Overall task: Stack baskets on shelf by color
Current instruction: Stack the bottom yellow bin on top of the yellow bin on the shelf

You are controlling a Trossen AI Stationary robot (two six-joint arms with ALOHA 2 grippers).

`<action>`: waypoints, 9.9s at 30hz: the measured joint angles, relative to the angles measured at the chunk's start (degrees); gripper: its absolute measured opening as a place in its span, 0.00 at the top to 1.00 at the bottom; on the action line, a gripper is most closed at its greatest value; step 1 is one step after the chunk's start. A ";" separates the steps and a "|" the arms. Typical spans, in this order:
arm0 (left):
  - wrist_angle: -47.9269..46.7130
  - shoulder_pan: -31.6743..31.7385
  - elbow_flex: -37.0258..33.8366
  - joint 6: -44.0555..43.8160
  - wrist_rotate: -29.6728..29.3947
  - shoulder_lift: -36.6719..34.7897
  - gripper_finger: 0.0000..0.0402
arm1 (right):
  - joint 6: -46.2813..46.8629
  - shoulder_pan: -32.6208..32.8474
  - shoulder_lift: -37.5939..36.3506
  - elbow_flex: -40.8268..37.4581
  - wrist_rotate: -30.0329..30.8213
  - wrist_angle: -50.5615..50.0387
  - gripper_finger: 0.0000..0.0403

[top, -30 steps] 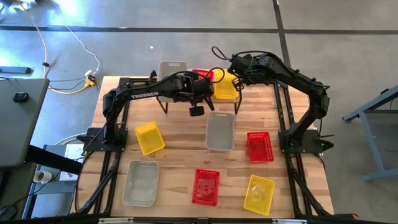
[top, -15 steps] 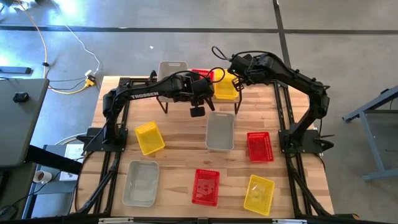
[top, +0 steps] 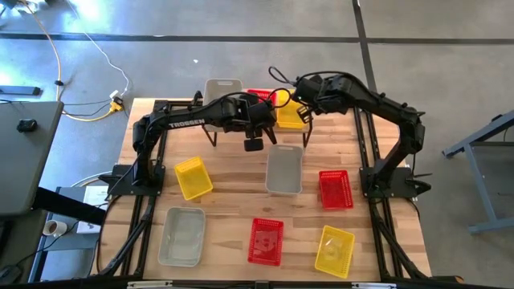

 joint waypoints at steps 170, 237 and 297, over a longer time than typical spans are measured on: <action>-17.94 5.66 7.13 -2.41 9.98 -10.58 0.64 | -5.93 29.87 5.34 -0.07 -11.16 0.05 1.00; -21.47 5.73 7.13 -15.48 8.73 -10.58 0.64 | -63.35 -0.94 5.92 0.00 -14.72 6.44 1.00; -20.73 5.72 7.13 -14.11 8.93 -10.58 0.64 | -52.41 -23.62 1.31 -0.03 -26.75 25.59 0.78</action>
